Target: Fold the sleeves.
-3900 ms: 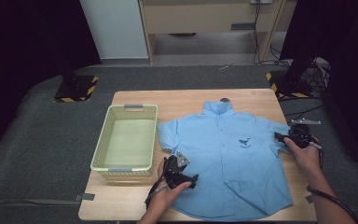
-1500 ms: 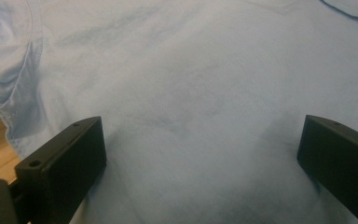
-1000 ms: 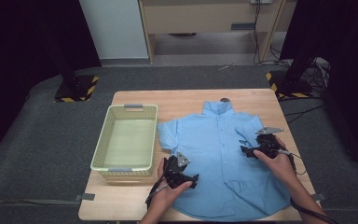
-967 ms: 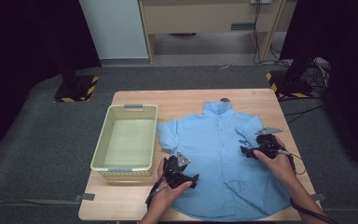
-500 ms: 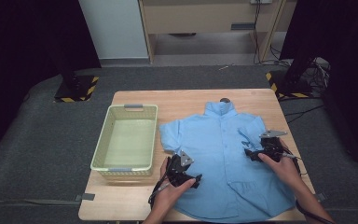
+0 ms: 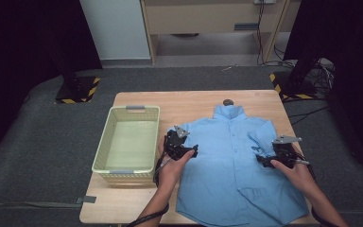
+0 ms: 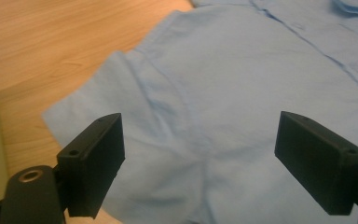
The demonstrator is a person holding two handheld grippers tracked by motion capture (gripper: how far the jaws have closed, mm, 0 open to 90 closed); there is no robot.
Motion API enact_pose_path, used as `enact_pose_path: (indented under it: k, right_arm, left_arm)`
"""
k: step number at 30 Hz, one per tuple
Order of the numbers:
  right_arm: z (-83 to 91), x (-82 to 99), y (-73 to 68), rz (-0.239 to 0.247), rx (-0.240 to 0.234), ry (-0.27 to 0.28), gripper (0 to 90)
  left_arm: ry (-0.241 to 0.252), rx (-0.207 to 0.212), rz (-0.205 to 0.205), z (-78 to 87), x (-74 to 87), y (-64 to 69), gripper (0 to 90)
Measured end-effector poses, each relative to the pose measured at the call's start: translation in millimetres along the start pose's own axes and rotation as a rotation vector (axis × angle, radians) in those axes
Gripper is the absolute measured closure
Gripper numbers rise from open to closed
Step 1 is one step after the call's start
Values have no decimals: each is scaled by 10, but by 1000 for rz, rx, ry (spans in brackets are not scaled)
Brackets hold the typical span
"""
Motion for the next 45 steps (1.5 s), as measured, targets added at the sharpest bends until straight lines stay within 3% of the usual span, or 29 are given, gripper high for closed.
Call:
enact_pose_path:
  k: [6, 11, 13, 16, 18, 23, 31, 45]
  right_arm:
    - [30, 33, 25, 3, -1, 2, 48]
    - [58, 61, 41, 6, -4, 2, 49]
    - [60, 63, 42, 5, -4, 3, 49]
    - [60, 63, 42, 5, -4, 3, 49]
    - [61, 63, 42, 6, -4, 3, 49]
    - [66, 69, 40, 3, 0, 2, 49]
    - [74, 75, 38, 1, 1, 1, 49]
    - [80, 80, 35, 0, 2, 1, 49]
  left_arm:
    - [-34, -61, 15, -190, -43, -179, 215]
    - [-42, -130, 71, -320, -47, -364, 308]
    - [-33, -130, 109, -348, -45, -391, 350]
    - [-27, -171, 118, -380, -43, -417, 392]
    - [-25, -171, 155, -418, -30, -438, 393]
    - [-34, -208, 150, -479, -31, -487, 359]
    - [-41, -210, 198, -509, 5, -577, 274]
    - [-49, -193, 233, -589, 62, -634, 161]
Point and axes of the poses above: each handheld gripper's, and its own axes: z roughly backward along the jaws, x roughly out of its underside, y roughly to its right, the point moved 4 cm from there along -z, roughly forward along the jaws, and after that the axes turned 12 degrees about x, right-handed, at the moved point
